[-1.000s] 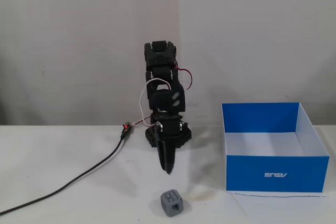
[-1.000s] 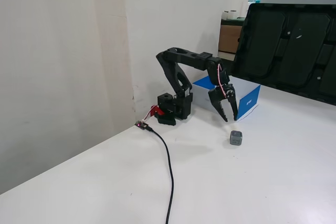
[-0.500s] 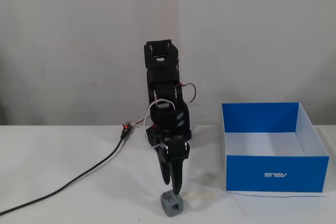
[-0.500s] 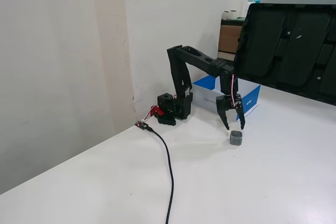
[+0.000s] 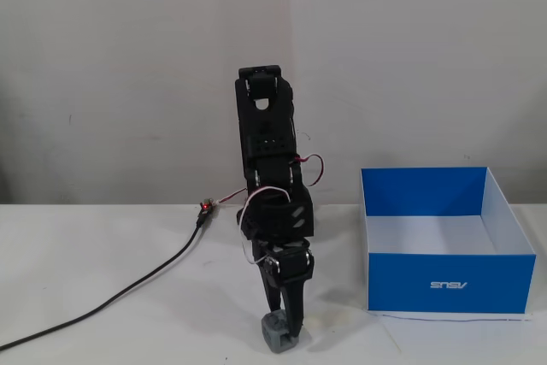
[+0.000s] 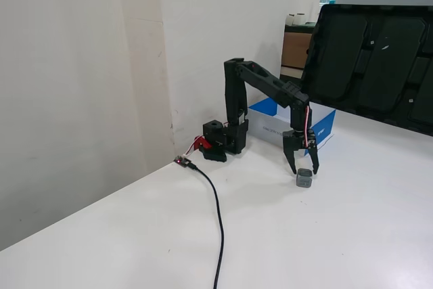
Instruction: Pick the gray block and keep it in the box.
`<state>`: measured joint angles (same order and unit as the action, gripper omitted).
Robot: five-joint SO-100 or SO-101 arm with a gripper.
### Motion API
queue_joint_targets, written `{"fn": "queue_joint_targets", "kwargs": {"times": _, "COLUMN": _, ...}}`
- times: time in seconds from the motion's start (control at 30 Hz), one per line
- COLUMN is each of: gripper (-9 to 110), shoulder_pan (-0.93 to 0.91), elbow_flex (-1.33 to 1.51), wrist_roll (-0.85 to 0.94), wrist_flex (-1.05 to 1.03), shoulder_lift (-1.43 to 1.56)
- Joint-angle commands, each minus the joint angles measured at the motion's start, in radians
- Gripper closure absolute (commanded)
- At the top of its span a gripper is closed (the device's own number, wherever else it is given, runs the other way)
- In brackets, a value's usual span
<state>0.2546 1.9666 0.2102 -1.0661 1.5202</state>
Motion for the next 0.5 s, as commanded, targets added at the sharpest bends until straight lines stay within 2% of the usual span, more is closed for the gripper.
{"fn": "queue_joint_targets", "kwargs": {"times": 0.0, "gripper": 83, "shoulder_pan": -0.002, "elbow_flex": -0.077, "wrist_roll": 0.006, "wrist_flex": 0.026, "shoulder_lift": -0.008}}
{"fn": "queue_joint_targets", "kwargs": {"times": 0.47, "gripper": 85, "shoulder_pan": -0.012, "elbow_flex": -0.081, "wrist_roll": 0.006, "wrist_flex": 0.072, "shoulder_lift": -0.064}}
